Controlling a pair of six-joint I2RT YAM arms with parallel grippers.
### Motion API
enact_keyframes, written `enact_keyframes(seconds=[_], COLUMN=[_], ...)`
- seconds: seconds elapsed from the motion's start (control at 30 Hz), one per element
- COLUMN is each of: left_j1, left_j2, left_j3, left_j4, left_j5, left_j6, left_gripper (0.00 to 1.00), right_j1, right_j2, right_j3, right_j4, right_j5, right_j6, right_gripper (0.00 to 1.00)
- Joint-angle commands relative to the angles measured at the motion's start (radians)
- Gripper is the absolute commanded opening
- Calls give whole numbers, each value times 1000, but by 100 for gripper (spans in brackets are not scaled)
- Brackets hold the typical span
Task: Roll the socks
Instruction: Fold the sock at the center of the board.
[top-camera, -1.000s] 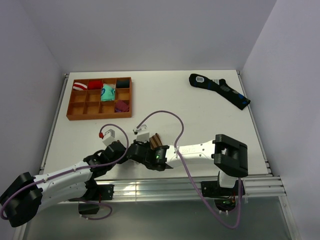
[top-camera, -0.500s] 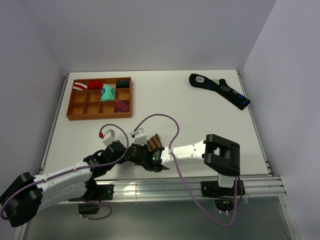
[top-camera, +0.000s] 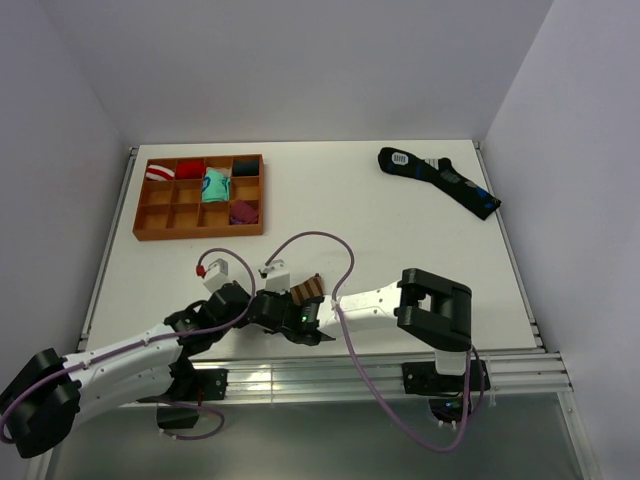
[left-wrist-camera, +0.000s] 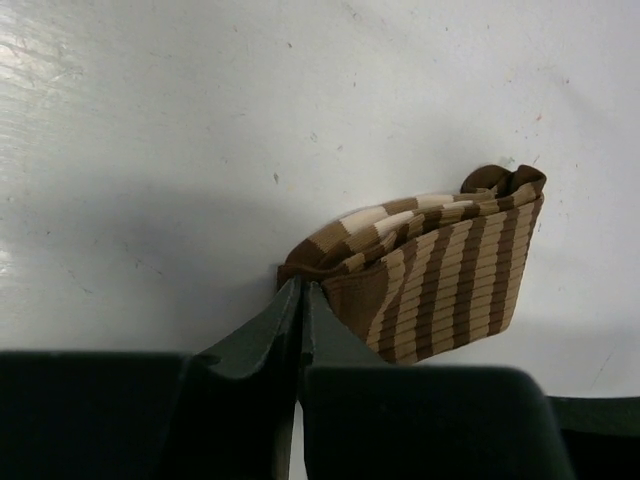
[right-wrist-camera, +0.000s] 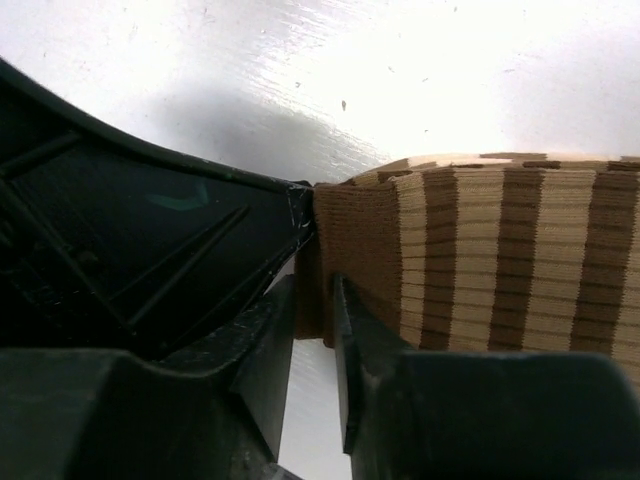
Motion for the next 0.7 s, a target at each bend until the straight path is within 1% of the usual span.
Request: enact_keyframes(seconds=[0.0, 0.03, 0.17, 0.2, 0.3, 0.43, 0.5, 0.6, 0.67], left_j1=[-4, -4, -4, -4, -4, -4, -7, -17, -34], left_j2=[-40, -64, -144, -177, -208, -176, -146, -91, -51], left_j3=[35, 47, 87, 95, 119, 148, 151, 154, 165], left_j4=[-40, -75, -184, -199, -227, -192, -132, -31, 9], left_j5=[-31, -38, -95, -112, -118, -83, -62, 4, 38], left_j6=[-2, -2, -2, -1, 19, 67, 84, 119, 134], left_gripper=[11, 15, 24, 25, 28, 26, 24, 23, 20], right_j1=[-11, -13, -25, -30, -42, -82, -102, -143, -179], right_j2=[-28, -38, -85, -96, -146, -261, -292, -337, -357], right_j3=[2, -1, -9, -15, -27, -78, -110, -170, -205], right_j4=[10, 7, 4, 2, -9, -16, -36, -56, -24], right_j5=[23, 25, 32, 35, 41, 49, 57, 61, 37], right_j6=[10, 10, 2, 1, -1, 8, 22, 48, 54], right_gripper=[31, 31, 37, 38, 38, 39, 38, 31, 29])
